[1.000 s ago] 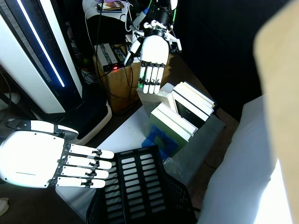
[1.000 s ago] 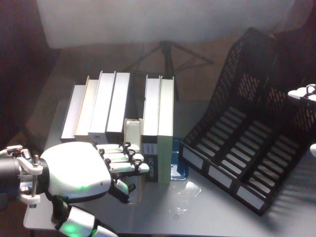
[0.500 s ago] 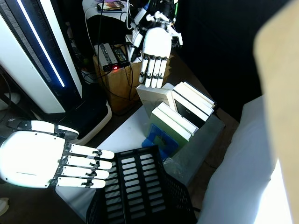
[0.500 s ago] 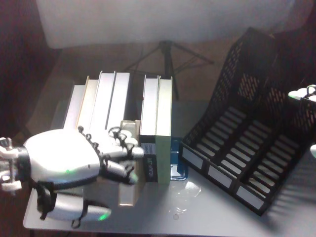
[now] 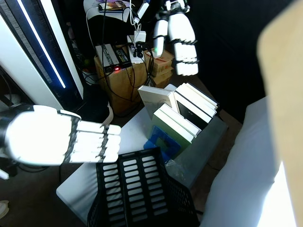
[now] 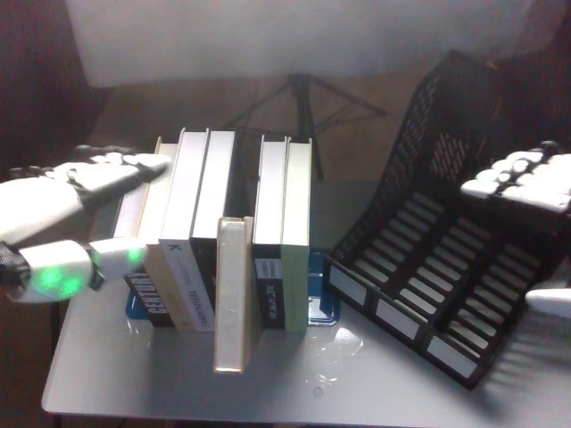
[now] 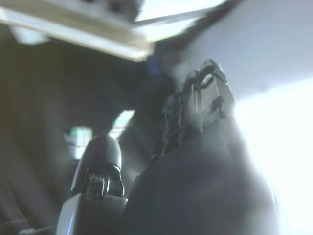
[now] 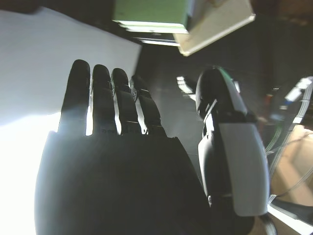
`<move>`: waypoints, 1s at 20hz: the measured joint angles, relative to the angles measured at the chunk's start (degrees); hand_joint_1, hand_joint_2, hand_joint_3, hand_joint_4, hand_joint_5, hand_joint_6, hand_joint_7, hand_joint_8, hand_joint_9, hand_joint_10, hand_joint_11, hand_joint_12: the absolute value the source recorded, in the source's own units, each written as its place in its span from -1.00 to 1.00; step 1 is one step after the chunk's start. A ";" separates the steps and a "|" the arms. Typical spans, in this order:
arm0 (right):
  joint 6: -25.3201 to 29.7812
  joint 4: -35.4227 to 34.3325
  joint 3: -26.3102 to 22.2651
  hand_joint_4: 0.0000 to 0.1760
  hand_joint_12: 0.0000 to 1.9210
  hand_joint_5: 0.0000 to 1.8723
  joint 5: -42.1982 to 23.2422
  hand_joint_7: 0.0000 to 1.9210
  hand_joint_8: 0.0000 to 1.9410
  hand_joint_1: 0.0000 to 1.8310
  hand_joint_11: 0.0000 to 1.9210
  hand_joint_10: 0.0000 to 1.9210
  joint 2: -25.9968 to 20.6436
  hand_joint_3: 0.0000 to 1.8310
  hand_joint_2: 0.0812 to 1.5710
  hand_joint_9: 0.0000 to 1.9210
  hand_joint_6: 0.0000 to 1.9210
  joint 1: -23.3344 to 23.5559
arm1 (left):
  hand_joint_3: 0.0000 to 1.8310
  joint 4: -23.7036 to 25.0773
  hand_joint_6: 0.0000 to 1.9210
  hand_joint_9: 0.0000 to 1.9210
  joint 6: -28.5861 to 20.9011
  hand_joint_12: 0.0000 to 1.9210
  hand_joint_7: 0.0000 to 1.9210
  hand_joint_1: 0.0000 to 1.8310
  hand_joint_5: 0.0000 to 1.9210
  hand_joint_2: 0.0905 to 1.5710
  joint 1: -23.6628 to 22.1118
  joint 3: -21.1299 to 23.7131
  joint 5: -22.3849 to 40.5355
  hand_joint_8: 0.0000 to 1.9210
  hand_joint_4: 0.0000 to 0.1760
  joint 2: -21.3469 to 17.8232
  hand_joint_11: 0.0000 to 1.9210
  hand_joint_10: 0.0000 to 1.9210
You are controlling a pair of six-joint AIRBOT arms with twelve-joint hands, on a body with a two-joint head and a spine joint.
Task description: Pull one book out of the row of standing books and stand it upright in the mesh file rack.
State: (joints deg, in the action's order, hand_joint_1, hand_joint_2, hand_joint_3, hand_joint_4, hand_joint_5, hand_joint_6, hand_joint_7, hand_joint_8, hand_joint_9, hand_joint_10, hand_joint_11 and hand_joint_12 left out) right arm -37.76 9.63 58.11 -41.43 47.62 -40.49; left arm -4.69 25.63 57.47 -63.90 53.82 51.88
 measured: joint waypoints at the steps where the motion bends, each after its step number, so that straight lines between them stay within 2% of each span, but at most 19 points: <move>1: 0.00 1.77 0.02 -1.00 -1.00 -1.00 1.44 -1.00 -1.00 -0.31 -1.00 -1.00 0.46 -1.00 0.51 -1.00 -1.00 1.46 | -1.00 -1.75 -1.00 -1.00 0.02 -1.00 -1.00 -0.65 -1.00 0.83 0.90 -0.17 1.07 -1.00 -1.00 -0.02 -1.00 -1.00; 3: 0.46 6.23 0.68 -1.00 -1.00 -1.00 4.11 -1.00 -1.00 -0.22 -1.00 -1.00 2.08 -1.00 0.42 -1.00 -1.00 5.11 | -1.00 -5.79 -1.00 -1.00 -0.02 -1.00 -1.00 -0.67 -1.00 0.72 2.82 -0.70 3.98 -1.00 -1.00 0.00 -1.00 -1.00; 4: 1.95 9.66 1.42 -1.00 -1.00 -1.00 5.73 -1.00 -1.00 -0.24 -1.00 -1.00 3.41 -1.00 0.42 -1.00 -1.00 7.32 | -1.00 -7.93 -1.00 -1.00 0.02 -1.00 -1.00 -0.72 -1.00 0.72 3.50 -1.38 4.96 -1.00 -1.00 0.00 -1.00 -1.00; 6: 5.75 16.94 2.93 -1.00 -1.00 -1.00 9.49 -1.00 -1.00 -0.22 -1.00 -1.00 5.88 -1.00 0.41 -1.00 -1.00 10.88 | -1.00 -11.52 -1.00 -1.00 0.02 -1.00 -1.00 -0.69 -1.00 0.69 3.72 -2.16 5.84 -1.00 -1.00 0.00 -1.00 -1.00; 9: 11.10 27.54 4.66 -1.00 -1.00 -1.00 13.73 -1.00 -1.00 -0.19 -1.00 -1.00 9.16 -1.00 0.40 -1.00 -1.00 16.02 | -1.00 -13.00 -1.00 -1.00 0.02 -1.00 -1.00 -0.63 -1.00 0.68 3.72 -2.64 6.34 -1.00 -1.00 0.11 -1.00 -1.00; 10: 13.05 31.19 4.90 -1.00 -1.00 -1.00 15.02 -1.00 -1.00 -0.25 -1.00 -1.00 9.77 -1.00 0.38 -1.00 -1.00 17.79 | -1.00 -13.20 -1.00 -1.00 0.00 -1.00 -1.00 -0.66 -1.00 0.68 3.76 -2.99 6.36 -1.00 -1.00 0.26 -1.00 -1.00; 16: 22.36 46.66 6.43 -1.00 -1.00 -1.00 18.60 -1.00 -1.00 -0.22 -1.00 -1.00 12.50 -1.00 0.35 -1.00 -1.00 22.45 | -1.00 -15.47 -1.00 -1.00 0.00 -1.00 -1.00 -0.73 -1.00 0.70 3.78 -4.09 6.40 -1.00 -1.00 0.48 -1.00 -1.00; 20: 24.37 49.99 7.37 -1.00 -1.00 -1.00 19.08 -1.00 -1.00 -0.42 -1.00 -1.00 14.10 -1.00 0.42 -1.00 -1.00 23.34 | -1.00 -16.33 -1.00 -1.00 0.02 -1.00 -1.00 -0.81 -1.00 0.70 3.78 -5.38 5.73 -1.00 -1.00 0.52 -1.00 -1.00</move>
State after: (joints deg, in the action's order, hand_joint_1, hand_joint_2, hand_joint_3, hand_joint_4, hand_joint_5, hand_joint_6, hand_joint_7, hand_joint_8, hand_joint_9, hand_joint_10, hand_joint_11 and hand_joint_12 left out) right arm -13.39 59.61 65.47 -22.35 61.71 -17.15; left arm -21.02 25.65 61.25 -69.28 59.55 52.40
